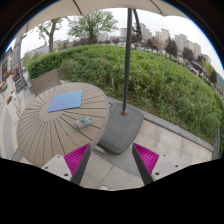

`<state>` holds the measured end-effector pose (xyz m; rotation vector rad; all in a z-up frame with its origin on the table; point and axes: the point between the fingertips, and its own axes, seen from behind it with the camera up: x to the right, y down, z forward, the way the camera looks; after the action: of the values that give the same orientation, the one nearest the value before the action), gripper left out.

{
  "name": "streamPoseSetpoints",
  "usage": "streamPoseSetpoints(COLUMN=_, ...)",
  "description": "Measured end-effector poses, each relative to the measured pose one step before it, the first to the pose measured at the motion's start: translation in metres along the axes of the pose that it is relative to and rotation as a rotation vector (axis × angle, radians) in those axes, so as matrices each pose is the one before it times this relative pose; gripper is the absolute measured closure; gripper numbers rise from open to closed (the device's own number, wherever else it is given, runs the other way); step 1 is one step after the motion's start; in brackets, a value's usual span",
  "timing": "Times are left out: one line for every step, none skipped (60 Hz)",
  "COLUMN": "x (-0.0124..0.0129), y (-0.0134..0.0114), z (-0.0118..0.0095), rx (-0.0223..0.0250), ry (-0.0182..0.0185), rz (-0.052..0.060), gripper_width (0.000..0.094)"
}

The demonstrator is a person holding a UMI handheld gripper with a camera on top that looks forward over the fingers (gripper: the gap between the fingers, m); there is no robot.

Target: Arrange mouse

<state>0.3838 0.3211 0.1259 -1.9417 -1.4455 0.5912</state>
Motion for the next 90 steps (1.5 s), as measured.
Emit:
streamPoseSetpoints(x=-0.00117, y=0.00007, z=0.00026, rx=-0.00032, ry=-0.00336, rz=-0.0021, gripper_width=0.0072)
streamPoseSetpoints(x=-0.00155, y=0.00034, z=0.00039, rx=-0.00128, ry=-0.00394, rz=-0.0025, gripper_width=0.0072)
streamPoseSetpoints(x=-0.00191, y=0.00044, z=0.00053, rx=-0.00201, ry=-0.00422, rz=-0.0030, gripper_width=0.0074)
streamPoseSetpoints(x=-0.00248, y=0.00035, z=0.00076, rx=-0.00188, ry=-0.00487, rz=-0.0031, gripper_width=0.0073)
streamPoseSetpoints(x=-0.00320, y=-0.00009, z=0.00118, rx=-0.00161, ry=-0.00498, rz=-0.0029, gripper_width=0.0073)
streamPoseSetpoints(x=-0.00296, y=-0.00065, z=0.00016, rx=-0.00065, ry=-0.00497, rz=-0.0037, gripper_width=0.0074)
streamPoseSetpoints(x=-0.00790, y=0.00119, z=0.00915, rx=-0.00179, ry=-0.00240, rz=-0.0036, gripper_width=0.0072)
streamPoseSetpoints(x=-0.00434, y=-0.00027, z=0.00171, rx=-0.00131, ry=-0.00585, rz=-0.0034, gripper_width=0.0073)
streamPoseSetpoints(x=-0.00464, y=-0.00042, z=0.00214, rx=-0.00041, ry=-0.00612, rz=-0.0042, gripper_width=0.0073)
streamPoseSetpoints(x=-0.00457, y=-0.00034, z=0.00243, rx=0.00056, ry=-0.00646, rz=-0.0056, gripper_width=0.0073)
streamPoseSetpoints(x=-0.00433, y=-0.00053, z=0.00251, rx=0.00130, ry=-0.00620, rz=-0.0061, gripper_width=0.0073)
streamPoseSetpoints(x=-0.00079, y=-0.00019, z=-0.00096, rx=0.00066, ry=-0.00775, rz=-0.0071, gripper_width=0.0073)
streamPoseSetpoints(x=-0.00598, y=0.00122, z=0.00193, rx=0.00098, ry=-0.00481, rz=-0.0068, gripper_width=0.0073)
streamPoseSetpoints(x=-0.00463, y=0.00031, z=0.00212, rx=-0.00082, ry=-0.00678, rz=-0.0068, gripper_width=0.0075)
streamPoseSetpoints(x=-0.00490, y=0.00052, z=0.00214, rx=-0.00151, ry=-0.00718, rz=-0.0073, gripper_width=0.0074)
streamPoseSetpoints(x=-0.00487, y=0.00032, z=0.00208, rx=-0.00196, ry=-0.00756, rz=-0.0069, gripper_width=0.0075)
streamPoseSetpoints(x=-0.00484, y=0.00016, z=0.00199, rx=-0.00111, ry=-0.00762, rz=-0.0058, gripper_width=0.0074)
streamPoseSetpoints(x=-0.00402, y=-0.00145, z=0.00398, rx=-0.00022, ry=-0.00851, rz=-0.0048, gripper_width=0.0074)
streamPoseSetpoints(x=-0.00711, y=0.00094, z=-0.00043, rx=-0.00020, ry=-0.00751, rz=-0.0051, gripper_width=0.0075)
streamPoseSetpoints(x=-0.00558, y=0.00013, z=0.00184, rx=-0.00019, ry=-0.00916, rz=-0.0056, gripper_width=0.0074)
streamPoseSetpoints(x=-0.00553, y=-0.00022, z=0.00176, rx=0.00010, ry=-0.00916, rz=-0.0064, gripper_width=0.0073)
streamPoseSetpoints(x=-0.00563, y=-0.00043, z=0.00185, rx=0.00059, ry=-0.00889, rz=-0.0063, gripper_width=0.0074)
streamPoseSetpoints(x=-0.00567, y=-0.00061, z=0.00154, rx=0.00131, ry=-0.00830, rz=-0.0060, gripper_width=0.0073)
streamPoseSetpoints(x=-0.00545, y=-0.00068, z=0.00130, rx=0.00209, ry=-0.00747, rz=-0.0063, gripper_width=0.0074)
streamPoseSetpoints(x=-0.00437, y=-0.00215, z=0.00062, rx=0.00088, ry=-0.00912, rz=-0.0074, gripper_width=0.0075)
streamPoseSetpoints(x=-0.00597, y=0.00037, z=0.00373, rx=0.00384, ry=-0.00546, rz=-0.0079, gripper_width=0.0075)
streamPoseSetpoints(x=-0.00538, y=-0.00038, z=0.00166, rx=0.00281, ry=-0.00826, rz=-0.0084, gripper_width=0.0074)
streamPoseSetpoints(x=-0.00566, y=-0.00063, z=0.00191, rx=0.00338, ry=-0.00847, rz=-0.0082, gripper_width=0.0074)
streamPoseSetpoints(x=-0.00533, y=-0.00063, z=0.00196, rx=0.00380, ry=-0.00861, rz=-0.0074, gripper_width=0.0073)
streamPoseSetpoints(x=-0.00503, y=-0.00033, z=0.00227, rx=0.00365, ry=-0.00783, rz=-0.0064, gripper_width=0.0075)
streamPoseSetpoints(x=-0.00220, y=-0.00070, z=0.00279, rx=0.00266, ry=-0.00652, rz=-0.0054, gripper_width=0.0075)
streamPoseSetpoints(x=-0.00383, y=-0.00023, z=0.00234, rx=0.00453, ry=-0.00474, rz=-0.0057, gripper_width=0.0080)
streamPoseSetpoints(x=-0.00347, y=-0.00038, z=0.00247, rx=0.00510, ry=-0.00445, rz=-0.0054, gripper_width=0.0080)
streamPoseSetpoints(x=-0.00300, y=-0.00025, z=0.00287, rx=0.00440, ry=-0.00330, rz=-0.0046, gripper_width=0.0081)
streamPoseSetpoints(x=-0.00213, y=-0.00005, z=0.00303, rx=0.00374, ry=-0.00125, rz=-0.0039, gripper_width=0.0082)
streamPoseSetpoints(x=-0.00123, y=-0.00058, z=0.00165, rx=0.00292, ry=-0.00110, rz=-0.0037, gripper_width=0.0082)
streamPoseSetpoints(x=-0.00263, y=-0.00045, z=0.00566, rx=0.00262, ry=0.00175, rz=-0.0026, gripper_width=0.0082)
streamPoseSetpoints(x=-0.00084, y=-0.00008, z=0.00342, rx=0.00211, ry=0.00301, rz=-0.0028, gripper_width=0.0082)
streamPoseSetpoints(x=-0.00043, y=0.00011, z=0.00344, rx=0.00129, ry=0.00353, rz=-0.0015, gripper_width=0.0081)
streamPoseSetpoints(x=-0.00033, y=0.00010, z=0.00356, rx=0.00164, ry=0.00314, rz=-0.0005, gripper_width=0.0081)
streamPoseSetpoints(x=0.00082, y=0.00013, z=0.00138, rx=0.00379, ry=0.00127, rz=0.0003, gripper_width=0.0082)
streamPoseSetpoints(x=0.00009, y=-0.00053, z=0.00450, rx=0.00426, ry=0.00193, rz=0.0013, gripper_width=0.0081)
streamPoseSetpoints(x=0.00046, y=-0.00093, z=0.00363, rx=0.00552, ry=0.00265, rz=0.0023, gripper_width=0.0082)
streamPoseSetpoints(x=0.00044, y=-0.00077, z=0.00338, rx=0.00499, ry=0.00377, rz=0.0022, gripper_width=0.0081)
streamPoseSetpoints(x=0.00094, y=-0.00025, z=0.00409, rx=0.00380, ry=0.00427, rz=0.0021, gripper_width=0.0081)
streamPoseSetpoints(x=0.00132, y=0.00029, z=0.00410, rx=0.00210, ry=0.00461, rz=0.0016, gripper_width=0.0081)
streamPoseSetpoints(x=0.00135, y=0.00039, z=0.00473, rx=0.00111, ry=0.00408, rz=0.0019, gripper_width=0.0080)
streamPoseSetpoints(x=0.00158, y=-0.00015, z=0.00359, rx=0.00255, ry=0.00207, rz=0.0024, gripper_width=0.0082)
streamPoseSetpoints(x=0.00103, y=-0.00025, z=0.00440, rx=0.00387, ry=0.00184, rz=0.0032, gripper_width=0.0081)
streamPoseSetpoints(x=0.00087, y=-0.00045, z=0.00430, rx=0.00450, ry=0.00157, rz=0.0028, gripper_width=0.0081)
streamPoseSetpoints(x=0.00086, y=-0.00006, z=0.00450, rx=0.00346, ry=0.00188, rz=0.0015, gripper_width=0.0081)
streamPoseSetpoints(x=0.00140, y=0.00079, z=0.00526, rx=0.00225, ry=0.00370, rz=-0.0005, gripper_width=0.0081)
streamPoseSetpoints(x=0.00163, y=0.00071, z=0.00474, rx=0.00012, ry=0.00403, rz=-0.0001, gripper_width=0.0081)
streamPoseSetpoints(x=0.00167, y=0.00080, z=0.00453, rx=-0.00135, ry=0.00464, rz=0.0011, gripper_width=0.0079)
streamPoseSetpoints(x=0.00125, y=0.00039, z=0.00445, rx=-0.00035, ry=0.00374, rz=0.0032, gripper_width=0.0081)
streamPoseSetpoints(x=0.00106, y=0.00000, z=0.00429, rx=-0.00005, ry=0.00250, rz=0.0050, gripper_width=0.0079)
streamPoseSetpoints(x=0.00056, y=-0.00036, z=0.00399, rx=0.00139, ry=0.00068, rz=0.0067, gripper_width=0.0078)
streamPoseSetpoints(x=0.00028, y=-0.00050, z=0.00373, rx=0.00244, ry=-0.00087, rz=0.0074, gripper_width=0.0080)
streamPoseSetpoints(x=0.00043, y=-0.00076, z=0.00405, rx=0.00255, ry=-0.00136, rz=0.0065, gripper_width=0.0080)
streamPoseSetpoints(x=0.00046, y=-0.00069, z=0.00398, rx=0.00231, ry=-0.00042, rz=0.0047, gripper_width=0.0079)
streamPoseSetpoints(x=0.00069, y=-0.00055, z=0.00397, rx=0.00084, ry=0.00068, rz=0.0030, gripper_width=0.0080)
streamPoseSetpoints(x=0.00052, y=-0.00058, z=0.00392, rx=-0.00033, ry=0.00076, rz=0.0014, gripper_width=0.0080)
streamPoseSetpoints(x=0.00021, y=-0.00015, z=0.00388, rx=-0.00014, ry=0.00159, rz=0.0000, gripper_width=0.0078)
streamPoseSetpoints(x=0.00022, y=-0.00122, z=0.00279, rx=0.00053, ry=-0.00114, rz=-0.0006, gripper_width=0.0077)
streamPoseSetpoints(x=-0.00012, y=-0.00162, z=0.00283, rx=0.00221, ry=-0.00104, rz=-0.0013, gripper_width=0.0076)
streamPoseSetpoints(x=0.00021, y=-0.00181, z=0.00321, rx=0.00299, ry=0.00008, rz=-0.0018, gripper_width=0.0077)
streamPoseSetpoints(x=0.00033, y=-0.00160, z=0.00300, rx=0.00249, ry=0.00136, rz=-0.0021, gripper_width=0.0077)
streamPoseSetpoints(x=0.00014, y=-0.00096, z=0.00595, rx=0.00223, ry=0.00305, rz=-0.0011, gripper_width=0.0079)
streamPoseSetpoints(x=0.00032, y=-0.00115, z=0.00300, rx=0.00008, ry=0.00240, rz=-0.0009, gripper_width=0.0080)
streamPoseSetpoints(x=0.00040, y=-0.00085, z=0.00289, rx=-0.00163, ry=0.00233, rz=0.0004, gripper_width=0.0078)
streamPoseSetpoints(x=0.00085, y=-0.00059, z=0.00310, rx=-0.00203, ry=0.00154, rz=0.0021, gripper_width=0.0078)
streamPoseSetpoints(x=0.00027, y=-0.00083, z=0.00246, rx=-0.00183, ry=0.00111, rz=0.0040, gripper_width=0.0078)
streamPoseSetpoints(x=0.00037, y=-0.00116, z=0.00305, rx=-0.00158, ry=0.00044, rz=0.0059, gripper_width=0.0078)
streamPoseSetpoints(x=0.00037, y=-0.00099, z=0.00306, rx=-0.00126, ry=0.00095, rz=0.0068, gripper_width=0.0079)
streamPoseSetpoints(x=0.00066, y=-0.00085, z=0.00364, rx=-0.00023, ry=0.00211, rz=0.0054, gripper_width=0.0080)
streamPoseSetpoints(x=0.00049, y=-0.00123, z=0.00262, rx=-0.00109, ry=0.00192, rz=0.0059, gripper_width=0.0080)
streamPoseSetpoints(x=0.00064, y=-0.00079, z=0.00286, rx=-0.00212, ry=0.00243, rz=0.0053, gripper_width=0.0081)
streamPoseSetpoints(x=0.00166, y=-0.00074, z=0.00248, rx=-0.00291, ry=0.00451, rz=0.0059, gripper_width=0.0079)
streamPoseSetpoints(x=0.00207, y=-0.00096, z=0.00250, rx=-0.00120, ry=0.00619, rz=0.0060, gripper_width=0.0083)
streamPoseSetpoints(x=0.00097, y=-0.00144, z=0.00246, rx=0.00049, ry=0.00289, rz=0.0074, gripper_width=0.0082)
streamPoseSetpoints(x=0.00048, y=-0.00221, z=0.00417, rx=0.00346, ry=0.00106, rz=0.0071, gripper_width=0.0083)
streamPoseSetpoints(x=0.00022, y=-0.00209, z=0.00163, rx=0.00361, ry=0.00082, rz=0.0070, gripper_width=0.0084)
streamPoseSetpoints(x=0.00034, y=-0.00179, z=0.00195, rx=0.00178, ry=0.00073, rz=0.0059, gripper_width=0.0082)
streamPoseSetpoints(x=0.00059, y=-0.00154, z=0.00180, rx=-0.00003, ry=0.00104, rz=0.0049, gripper_width=0.0084)
streamPoseSetpoints(x=0.00038, y=-0.00145, z=0.00200, rx=-0.00027, ry=0.00085, rz=0.0039, gripper_width=0.0082)
streamPoseSetpoints(x=-0.00019, y=-0.00216, z=0.00203, rx=0.00039, ry=0.00120, rz=0.0038, gripper_width=0.0080)
streamPoseSetpoints(x=0.00005, y=-0.00171, z=0.00174, rx=0.00045, ry=-0.00025, rz=0.0035, gripper_width=0.0078)
streamPoseSetpoints(x=-0.00009, y=-0.00169, z=0.00198, rx=0.00006, ry=-0.00078, rz=0.0035, gripper_width=0.0077)
streamPoseSetpoints(x=-0.00008, y=-0.00142, z=0.00221, rx=-0.00006, ry=0.00032, rz=0.0030, gripper_width=0.0078)
streamPoseSetpoints(x=0.00006, y=-0.00128, z=0.00209, rx=-0.00080, ry=0.00062, rz=0.0022, gripper_width=0.0076)
